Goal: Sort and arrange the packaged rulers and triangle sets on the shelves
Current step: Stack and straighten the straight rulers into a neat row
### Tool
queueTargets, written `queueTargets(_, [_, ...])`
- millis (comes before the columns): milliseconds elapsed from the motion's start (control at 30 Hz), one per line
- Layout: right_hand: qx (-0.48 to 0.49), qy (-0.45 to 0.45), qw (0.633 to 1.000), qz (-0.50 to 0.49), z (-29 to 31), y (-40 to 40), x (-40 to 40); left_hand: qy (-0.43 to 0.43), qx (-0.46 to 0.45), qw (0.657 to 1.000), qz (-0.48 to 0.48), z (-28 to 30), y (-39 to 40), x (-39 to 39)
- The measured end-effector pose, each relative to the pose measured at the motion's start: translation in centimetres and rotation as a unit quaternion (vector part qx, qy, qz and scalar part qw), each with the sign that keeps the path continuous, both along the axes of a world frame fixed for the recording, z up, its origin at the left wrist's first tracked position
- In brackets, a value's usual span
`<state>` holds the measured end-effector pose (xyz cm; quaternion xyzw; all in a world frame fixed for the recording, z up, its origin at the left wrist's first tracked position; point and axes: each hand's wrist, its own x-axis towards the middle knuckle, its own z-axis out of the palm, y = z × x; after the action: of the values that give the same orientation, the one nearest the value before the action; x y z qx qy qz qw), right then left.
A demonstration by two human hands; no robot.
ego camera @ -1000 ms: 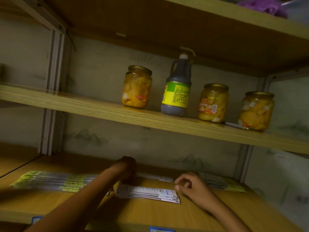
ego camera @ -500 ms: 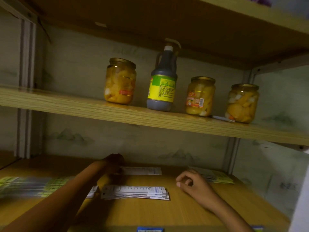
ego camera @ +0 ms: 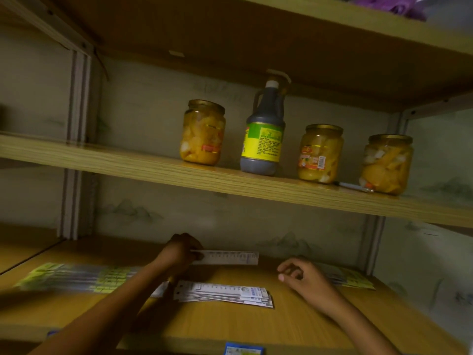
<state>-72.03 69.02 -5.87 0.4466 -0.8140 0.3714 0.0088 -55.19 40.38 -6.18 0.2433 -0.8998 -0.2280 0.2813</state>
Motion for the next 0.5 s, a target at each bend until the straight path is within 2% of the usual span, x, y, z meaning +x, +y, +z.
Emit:
queueTargets(233, [-0.04, -0.01, 0.999, 0.011, 1.0, -0.5, 0.6, 0.036, 0.052, 0.996, -0.06, 1.7, 1.6, 3.2])
queueTargets(333, [-0.062, -0.018, 0.998, 0.013, 1.4, -0.6, 0.6, -0.014, 0.061, 0.994, -0.095, 1.8, 2.4, 4.2])
queueTargets(500, [-0.07, -0.028, 0.997, 0.023, 1.6, -0.7, 0.8, -0.081, 0.012, 0.99, -0.118, 1.4, 3.5, 5.0])
